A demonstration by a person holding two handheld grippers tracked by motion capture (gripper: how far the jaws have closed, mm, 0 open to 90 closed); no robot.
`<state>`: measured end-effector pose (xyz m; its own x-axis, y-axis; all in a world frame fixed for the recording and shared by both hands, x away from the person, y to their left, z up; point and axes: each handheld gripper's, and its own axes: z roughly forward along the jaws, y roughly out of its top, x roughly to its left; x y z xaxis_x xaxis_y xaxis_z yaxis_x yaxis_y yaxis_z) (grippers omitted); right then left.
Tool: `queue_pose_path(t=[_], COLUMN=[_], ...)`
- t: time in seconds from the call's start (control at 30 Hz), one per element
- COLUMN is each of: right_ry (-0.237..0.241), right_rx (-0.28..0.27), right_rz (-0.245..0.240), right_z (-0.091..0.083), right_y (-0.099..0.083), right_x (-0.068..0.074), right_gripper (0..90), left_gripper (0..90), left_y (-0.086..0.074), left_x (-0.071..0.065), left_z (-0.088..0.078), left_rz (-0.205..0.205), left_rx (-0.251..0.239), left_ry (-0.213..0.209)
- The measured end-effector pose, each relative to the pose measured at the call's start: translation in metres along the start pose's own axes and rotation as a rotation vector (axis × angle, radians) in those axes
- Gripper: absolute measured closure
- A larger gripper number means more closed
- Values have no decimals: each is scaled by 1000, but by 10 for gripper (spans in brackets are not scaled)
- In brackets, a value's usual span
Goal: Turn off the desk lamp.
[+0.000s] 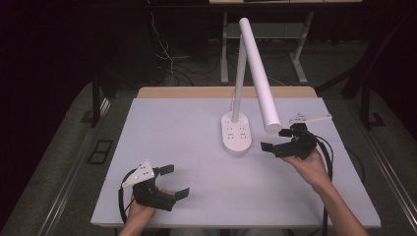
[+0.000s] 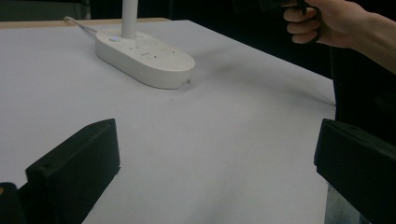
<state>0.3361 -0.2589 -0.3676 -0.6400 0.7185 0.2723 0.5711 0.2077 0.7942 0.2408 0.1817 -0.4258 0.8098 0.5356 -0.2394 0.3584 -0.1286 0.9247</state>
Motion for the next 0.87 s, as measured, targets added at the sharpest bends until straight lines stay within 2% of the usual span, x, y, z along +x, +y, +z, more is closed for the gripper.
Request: queue_pose_path(t=[0.37, 0.77, 0.87], right_ry=[8, 4, -12], right_rx=[-2, -24, -27], right_rz=[22, 71, 59], right_z=[-28, -40, -41], right_y=[-41, -85, -92], right_x=[9, 24, 28], right_gripper=[7, 7, 7], left_gripper=[0, 0, 0], left_y=[0, 0, 0], left_x=[-1, -1, -1], left_z=[1, 0, 0], left_rz=[1, -2, -1], left_rx=[6, 5, 7], left_ry=[2, 6, 5])
